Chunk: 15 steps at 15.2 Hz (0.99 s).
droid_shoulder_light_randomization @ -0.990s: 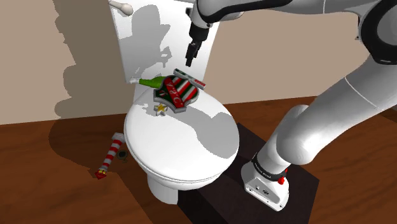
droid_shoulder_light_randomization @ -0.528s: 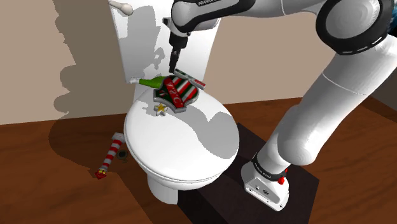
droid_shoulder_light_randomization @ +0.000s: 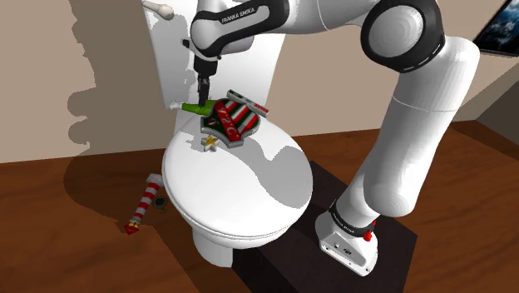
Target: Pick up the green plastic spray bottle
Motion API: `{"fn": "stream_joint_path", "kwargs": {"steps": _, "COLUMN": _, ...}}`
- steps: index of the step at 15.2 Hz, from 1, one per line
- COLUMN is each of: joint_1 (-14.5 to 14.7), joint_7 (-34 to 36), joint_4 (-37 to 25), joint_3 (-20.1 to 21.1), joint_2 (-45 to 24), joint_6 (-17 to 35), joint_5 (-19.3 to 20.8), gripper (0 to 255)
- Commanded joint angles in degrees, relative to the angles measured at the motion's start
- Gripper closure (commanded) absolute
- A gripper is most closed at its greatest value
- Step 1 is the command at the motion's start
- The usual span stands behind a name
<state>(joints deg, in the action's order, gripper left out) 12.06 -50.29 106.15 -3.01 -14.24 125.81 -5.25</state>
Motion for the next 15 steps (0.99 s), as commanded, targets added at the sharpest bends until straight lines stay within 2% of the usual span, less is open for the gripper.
{"fn": "stream_joint_path", "kwargs": {"steps": 1, "joint_1": 0.28, "joint_7": -2.23, "joint_4": -2.49, "joint_3": 0.88, "joint_2": -2.94, "joint_6": 0.29, "joint_5": -0.45, "gripper": 0}}
{"fn": "stream_joint_path", "kwargs": {"steps": 10, "joint_1": 0.21, "joint_7": -2.77, "joint_4": -0.09, "joint_3": 1.06, "joint_2": -5.53, "joint_6": 5.26, "joint_5": -0.88, "gripper": 0}}
{"fn": "stream_joint_path", "kwargs": {"steps": 11, "joint_1": 0.2, "joint_7": -2.79, "joint_4": -0.16, "joint_3": 1.06, "joint_2": -5.6, "joint_6": 5.26, "joint_5": -0.89, "gripper": 255}}
{"fn": "stream_joint_path", "kwargs": {"steps": 15, "joint_1": 0.2, "joint_7": -2.79, "joint_4": -0.05, "joint_3": 1.05, "joint_2": -5.47, "joint_6": 5.23, "joint_5": -0.88, "gripper": 255}}
